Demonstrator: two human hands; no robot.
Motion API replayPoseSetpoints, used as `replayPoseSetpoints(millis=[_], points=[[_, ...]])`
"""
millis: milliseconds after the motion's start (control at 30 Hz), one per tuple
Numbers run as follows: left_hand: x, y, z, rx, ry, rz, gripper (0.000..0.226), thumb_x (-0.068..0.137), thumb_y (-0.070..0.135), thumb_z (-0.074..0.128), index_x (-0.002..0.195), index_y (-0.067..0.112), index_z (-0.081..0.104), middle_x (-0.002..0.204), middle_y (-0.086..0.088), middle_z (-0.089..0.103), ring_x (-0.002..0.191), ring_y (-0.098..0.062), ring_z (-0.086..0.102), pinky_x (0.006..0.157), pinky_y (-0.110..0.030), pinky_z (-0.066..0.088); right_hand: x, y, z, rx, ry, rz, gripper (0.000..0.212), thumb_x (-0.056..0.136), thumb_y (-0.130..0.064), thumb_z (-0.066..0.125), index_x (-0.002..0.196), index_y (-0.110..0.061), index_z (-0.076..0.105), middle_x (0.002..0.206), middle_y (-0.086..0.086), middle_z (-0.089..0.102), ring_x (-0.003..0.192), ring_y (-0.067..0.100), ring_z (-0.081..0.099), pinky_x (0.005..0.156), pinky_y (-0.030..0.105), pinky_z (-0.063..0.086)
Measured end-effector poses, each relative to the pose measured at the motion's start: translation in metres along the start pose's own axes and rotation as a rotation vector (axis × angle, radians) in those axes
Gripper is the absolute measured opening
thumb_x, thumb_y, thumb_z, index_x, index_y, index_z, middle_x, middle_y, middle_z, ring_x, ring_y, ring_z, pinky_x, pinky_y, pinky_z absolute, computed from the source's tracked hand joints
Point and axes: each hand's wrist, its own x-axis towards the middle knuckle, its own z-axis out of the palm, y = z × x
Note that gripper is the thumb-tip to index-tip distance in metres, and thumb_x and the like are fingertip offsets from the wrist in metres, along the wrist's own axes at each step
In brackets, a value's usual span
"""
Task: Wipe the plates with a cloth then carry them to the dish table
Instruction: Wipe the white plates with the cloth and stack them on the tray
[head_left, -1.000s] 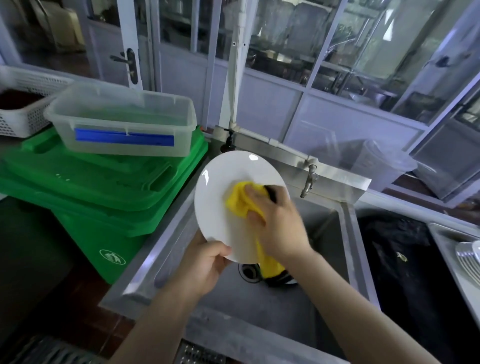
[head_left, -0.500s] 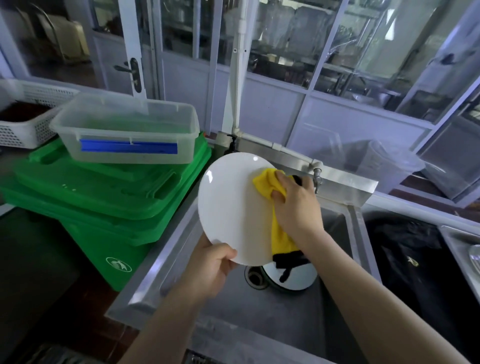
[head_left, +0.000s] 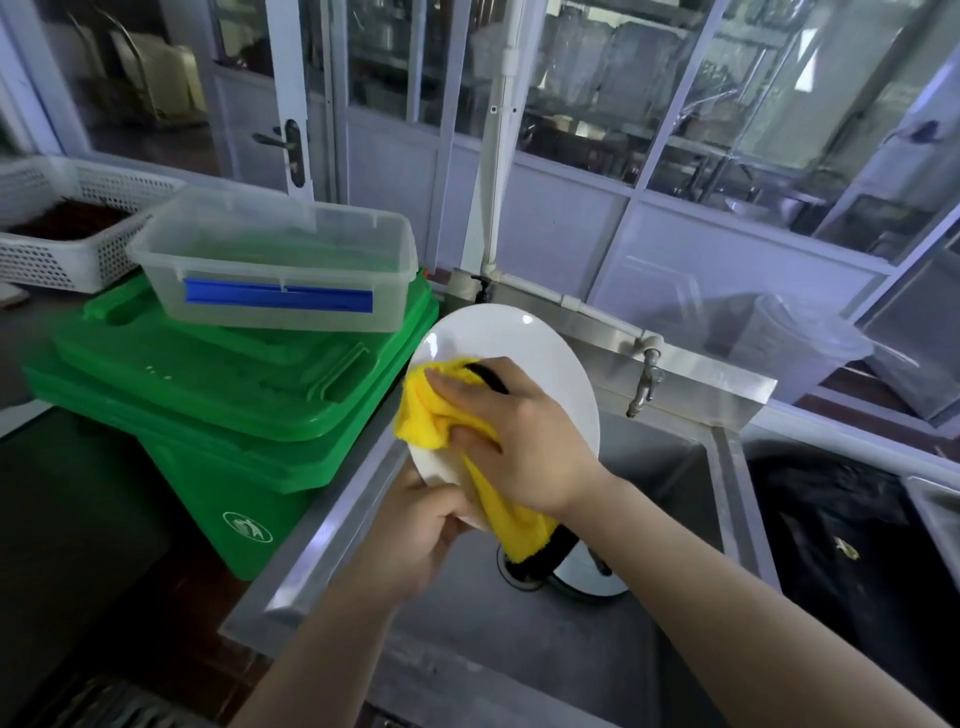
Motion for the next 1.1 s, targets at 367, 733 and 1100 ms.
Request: replayPoseSetpoints(millis=[367,733,1100], points=[[0.0,-0.006,-0.006,0.061,0.039,-0.06,0.054,0.055,0.001,0.055,0.109,0.002,0.057,0.094,-0.019,0.06,0.091,-0.033,0.058,0.083,-0.047,0.049,0.015,0.049,-0.019,-0.121,0.287,0.479,0.052,0.089,-0.025,0.06,0.139,-0.029,0.048,0.128,0.005,0.045,0.112,0.026,0.049,0.08,0.023,0.033],[0.002,0.01,-0.024,-0.147,-0.224,0.064,0.077,0.075,0.021,0.079,0.138,0.0,0.04,0.131,-0.024,0.056,0.12,-0.039,0.055,0.087,-0.048,0.051,-0.014,0.0,0.006,-0.032,-0.231,-0.037,0.045,0.093,-0.022,0.054,0.135,-0.036,0.052,0.137,0.007,0.043,0.122,0.031,0.044,0.099,0.043,0.041],[0.005,0.012,-0.035,-0.261,-0.021,0.1,0.054,0.085,0.021,0.047,0.138,0.01,0.047,0.129,-0.013,0.063,0.117,-0.03,0.061,0.082,-0.038,0.056,-0.032,0.055,-0.004,-0.175,-0.237,0.018,0.05,0.091,-0.006,0.058,0.122,-0.045,0.061,0.139,-0.001,0.046,0.117,0.031,0.045,0.092,0.044,0.045]])
